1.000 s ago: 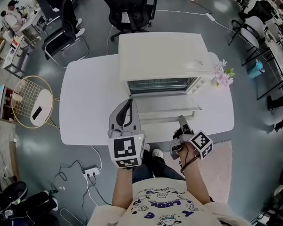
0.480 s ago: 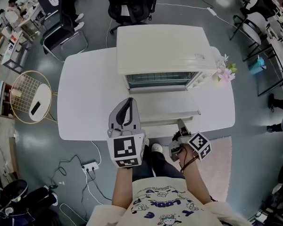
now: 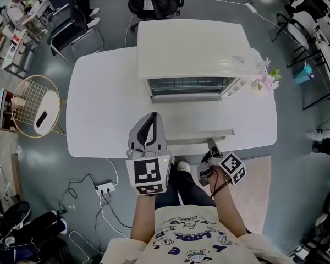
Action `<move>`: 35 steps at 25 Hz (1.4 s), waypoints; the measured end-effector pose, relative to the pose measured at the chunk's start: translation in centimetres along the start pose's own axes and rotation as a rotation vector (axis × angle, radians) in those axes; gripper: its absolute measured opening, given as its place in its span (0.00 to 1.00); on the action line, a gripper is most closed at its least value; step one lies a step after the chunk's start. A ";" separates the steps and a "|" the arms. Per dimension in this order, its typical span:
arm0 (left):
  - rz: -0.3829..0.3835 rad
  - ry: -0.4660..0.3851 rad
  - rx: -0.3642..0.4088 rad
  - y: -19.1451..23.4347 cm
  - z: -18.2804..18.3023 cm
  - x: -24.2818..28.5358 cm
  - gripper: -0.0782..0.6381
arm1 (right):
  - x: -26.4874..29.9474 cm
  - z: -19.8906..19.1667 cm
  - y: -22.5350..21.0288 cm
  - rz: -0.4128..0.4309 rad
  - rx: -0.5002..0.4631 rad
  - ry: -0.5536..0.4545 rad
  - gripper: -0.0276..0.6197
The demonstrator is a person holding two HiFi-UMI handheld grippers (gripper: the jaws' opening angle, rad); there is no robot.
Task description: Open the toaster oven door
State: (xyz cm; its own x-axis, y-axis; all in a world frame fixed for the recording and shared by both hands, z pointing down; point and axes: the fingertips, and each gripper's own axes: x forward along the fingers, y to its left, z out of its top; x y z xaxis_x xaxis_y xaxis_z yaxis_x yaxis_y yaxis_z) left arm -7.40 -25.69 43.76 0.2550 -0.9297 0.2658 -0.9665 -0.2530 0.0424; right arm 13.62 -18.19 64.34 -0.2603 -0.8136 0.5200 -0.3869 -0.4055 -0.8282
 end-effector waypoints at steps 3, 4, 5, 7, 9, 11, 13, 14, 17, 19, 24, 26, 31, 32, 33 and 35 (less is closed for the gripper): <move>-0.004 0.008 0.004 -0.2 -0.4 -0.1 0.12 | 0.1 -0.3 -0.7 -0.008 -0.003 0.001 0.19; -0.005 0.011 0.004 -0.2 -0.6 -0.1 0.12 | 0.2 -0.4 -0.9 -0.010 -0.006 0.000 0.19; -0.005 0.015 0.005 -0.3 -0.8 -0.1 0.12 | 0.3 -0.4 -1.1 -0.012 -0.009 -0.001 0.19; -0.005 0.023 0.006 -0.4 -1.3 -0.1 0.12 | 0.4 -0.6 -1.5 -0.015 -0.013 -0.002 0.19; -0.006 0.032 0.006 -0.5 -1.8 -0.1 0.12 | 0.5 -0.6 -2.1 -0.021 -0.017 -0.004 0.19; -0.008 0.042 0.006 -0.7 -2.3 -0.1 0.12 | 0.7 -0.8 -2.6 -0.025 -0.020 -0.008 0.19; -0.011 0.051 0.008 -0.9 -2.7 -0.1 0.12 | 0.9 -0.9 -3.1 -0.032 -0.026 -0.015 0.19; -0.012 0.055 0.009 -1.0 -2.9 -0.1 0.12 | 0.9 -1.0 -3.3 -0.034 -0.031 -0.018 0.19; -0.013 0.064 0.012 -1.0 -3.5 -0.1 0.12 | 1.1 -1.1 -3.9 -0.037 -0.046 -0.025 0.19; -0.011 0.069 0.011 -1.0 -3.7 -0.1 0.12 | 1.2 -1.2 -4.1 -0.038 -0.060 -0.029 0.20; -0.008 0.085 0.008 -1.0 -4.5 0.1 0.12 | 1.7 -1.4 -5.0 -0.046 -0.101 -0.032 0.20; -0.008 0.092 0.009 -1.0 -4.9 0.2 0.12 | 1.9 -1.4 -5.5 -0.059 -0.115 -0.024 0.21; -0.006 0.113 0.005 -0.9 -5.8 0.3 0.12 | 2.0 -1.6 -5.8 -0.081 -0.167 -0.028 0.22; -0.006 0.117 0.005 -0.9 -6.0 0.3 0.12 | 2.0 -1.5 -5.9 -0.086 -0.189 -0.033 0.23; -0.006 0.121 0.005 -0.9 -6.1 0.4 0.12 | 2.1 -1.5 -6.0 -0.093 -0.212 -0.038 0.23; -0.006 0.127 0.004 -0.9 -6.4 0.6 0.12 | 2.2 -1.5 -6.3 -0.106 -0.255 -0.046 0.24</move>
State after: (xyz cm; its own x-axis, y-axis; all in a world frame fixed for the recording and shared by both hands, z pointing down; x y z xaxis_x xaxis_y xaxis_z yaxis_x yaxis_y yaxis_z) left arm -6.53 -24.27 50.07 0.2553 -0.8867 0.3854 -0.9647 -0.2603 0.0403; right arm 14.13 -16.80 70.97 -0.1686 -0.7927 0.5858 -0.6211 -0.3760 -0.6876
